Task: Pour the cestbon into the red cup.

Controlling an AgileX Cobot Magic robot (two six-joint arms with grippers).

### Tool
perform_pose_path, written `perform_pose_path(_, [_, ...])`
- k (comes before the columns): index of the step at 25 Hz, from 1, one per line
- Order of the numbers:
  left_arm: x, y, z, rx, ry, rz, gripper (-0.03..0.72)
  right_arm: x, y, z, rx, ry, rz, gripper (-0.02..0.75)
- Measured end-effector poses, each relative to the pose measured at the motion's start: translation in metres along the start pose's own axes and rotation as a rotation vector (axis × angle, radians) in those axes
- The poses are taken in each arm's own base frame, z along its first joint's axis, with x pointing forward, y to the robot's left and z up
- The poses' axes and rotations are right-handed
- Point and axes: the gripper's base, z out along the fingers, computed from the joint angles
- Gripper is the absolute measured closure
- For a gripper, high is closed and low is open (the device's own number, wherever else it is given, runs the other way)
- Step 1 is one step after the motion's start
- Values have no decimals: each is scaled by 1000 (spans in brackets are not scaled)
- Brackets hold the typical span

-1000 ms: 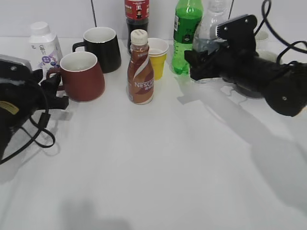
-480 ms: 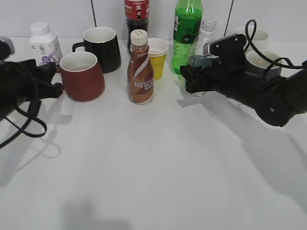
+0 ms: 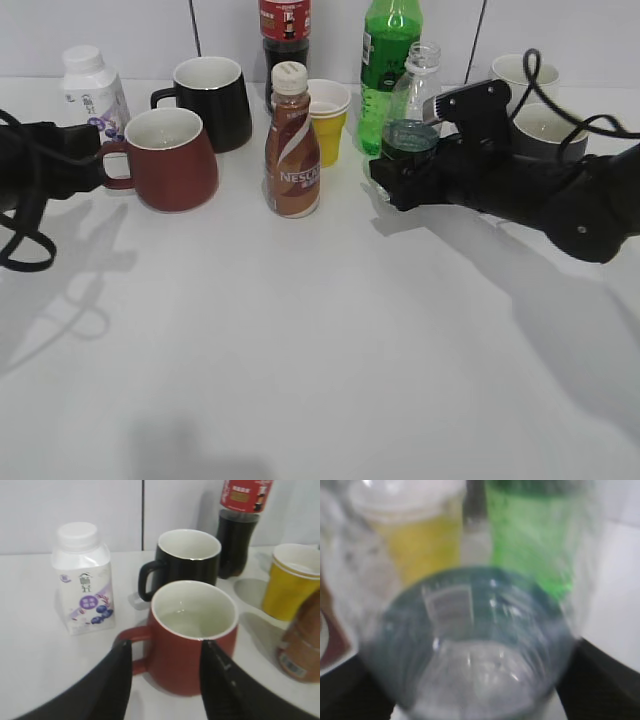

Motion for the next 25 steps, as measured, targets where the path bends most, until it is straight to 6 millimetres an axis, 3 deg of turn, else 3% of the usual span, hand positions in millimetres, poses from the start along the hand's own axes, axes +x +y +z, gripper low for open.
perform_pose_path(7, [-16, -5, -22, 67, 81, -24, 347, -16, 10, -31, -31, 80, 28, 86])
perform_pose_path(14, [-40, -19, -43, 191, 313, -5, 347, -31, 12, -61, 33, 233, 108, 90])
perform_pose_path(21, [-57, -21, -84, 271, 599, 138, 347, -65, 19, -105, 75, 217, 84, 155])
perform_pose_path(25, [-58, -14, -115, 270, 684, 207, 347, -69, 26, -132, 67, 192, 72, 182])
